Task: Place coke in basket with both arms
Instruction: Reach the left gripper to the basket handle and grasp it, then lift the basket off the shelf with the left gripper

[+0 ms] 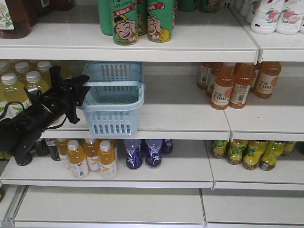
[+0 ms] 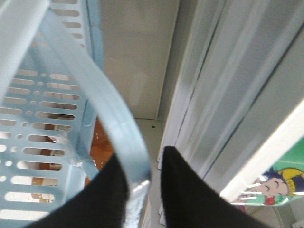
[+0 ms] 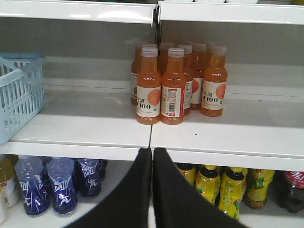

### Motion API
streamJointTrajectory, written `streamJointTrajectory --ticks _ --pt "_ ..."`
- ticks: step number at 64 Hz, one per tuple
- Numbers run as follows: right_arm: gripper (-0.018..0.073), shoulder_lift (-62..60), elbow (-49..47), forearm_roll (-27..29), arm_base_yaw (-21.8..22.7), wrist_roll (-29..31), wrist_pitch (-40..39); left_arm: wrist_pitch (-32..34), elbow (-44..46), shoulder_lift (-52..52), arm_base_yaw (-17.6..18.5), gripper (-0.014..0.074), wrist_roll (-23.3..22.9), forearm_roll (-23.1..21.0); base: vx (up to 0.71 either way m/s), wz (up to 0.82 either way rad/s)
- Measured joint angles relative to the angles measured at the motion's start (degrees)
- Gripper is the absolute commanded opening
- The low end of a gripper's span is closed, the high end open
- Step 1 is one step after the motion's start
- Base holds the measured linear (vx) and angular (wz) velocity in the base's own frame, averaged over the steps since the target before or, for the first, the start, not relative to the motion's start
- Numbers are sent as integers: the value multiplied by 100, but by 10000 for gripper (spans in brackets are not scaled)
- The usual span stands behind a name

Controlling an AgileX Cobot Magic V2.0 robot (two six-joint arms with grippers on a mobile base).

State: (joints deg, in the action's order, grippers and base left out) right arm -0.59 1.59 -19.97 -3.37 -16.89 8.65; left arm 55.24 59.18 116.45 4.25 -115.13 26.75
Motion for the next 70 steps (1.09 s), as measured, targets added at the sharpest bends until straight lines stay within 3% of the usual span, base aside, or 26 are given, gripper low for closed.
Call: streamJointTrajectory --ticks 11,19,27,34,43,56,62,70 --pt "-5 0 0 0 0 0 0 67 0 0 0 -8 -6 114 0 0" --pt "-5 0 0 0 0 0 0 404 0 12 0 -8 -6 594 0 0" --pt "-5 0 0 0 0 0 0 903 0 37 0 -8 -263 1544 0 0" --pt "-5 0 0 0 0 0 0 1048 0 29 0 -8 -683 2367 0 0" --pt "-5 0 0 0 0 0 5 1059 -6 -217 57 -8 -820 3454 0 0" --pt "-5 0 0 0 0 0 5 1031 -6 -932 616 -8 -831 5073 0 0" --pt "-5 0 0 0 0 0 5 1076 -6 -1312 1017 -8 -868 5525 0 0" --pt "-5 0 0 0 0 0 5 1160 -18 -1813 1455 -8 -911 5788 0 0"
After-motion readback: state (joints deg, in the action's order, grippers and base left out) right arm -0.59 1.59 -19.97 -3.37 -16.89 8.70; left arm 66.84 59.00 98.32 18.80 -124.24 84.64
